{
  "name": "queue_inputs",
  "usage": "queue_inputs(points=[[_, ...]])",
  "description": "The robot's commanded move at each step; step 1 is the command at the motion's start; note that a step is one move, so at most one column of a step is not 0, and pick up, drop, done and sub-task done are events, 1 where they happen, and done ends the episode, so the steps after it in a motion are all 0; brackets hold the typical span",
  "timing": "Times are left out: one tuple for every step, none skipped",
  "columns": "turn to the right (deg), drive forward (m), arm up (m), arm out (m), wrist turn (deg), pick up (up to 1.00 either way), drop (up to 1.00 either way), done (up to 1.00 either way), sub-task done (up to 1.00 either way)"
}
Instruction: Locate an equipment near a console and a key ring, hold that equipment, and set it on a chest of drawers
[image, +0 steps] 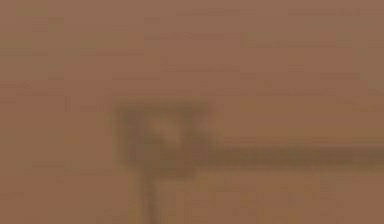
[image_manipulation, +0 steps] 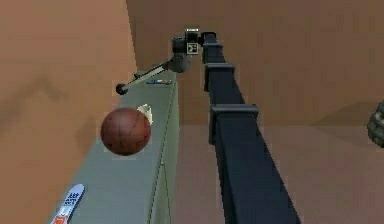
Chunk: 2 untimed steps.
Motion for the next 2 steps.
queue_inputs(points=[[0.0, 0.00, 0.00, -0.08, 0.0, 0.00, 0.00, 0.00, 0.00], [0.0, 0.00, 0.00, 0.00, 0.0, 0.00, 0.00, 1.00, 0.00]])
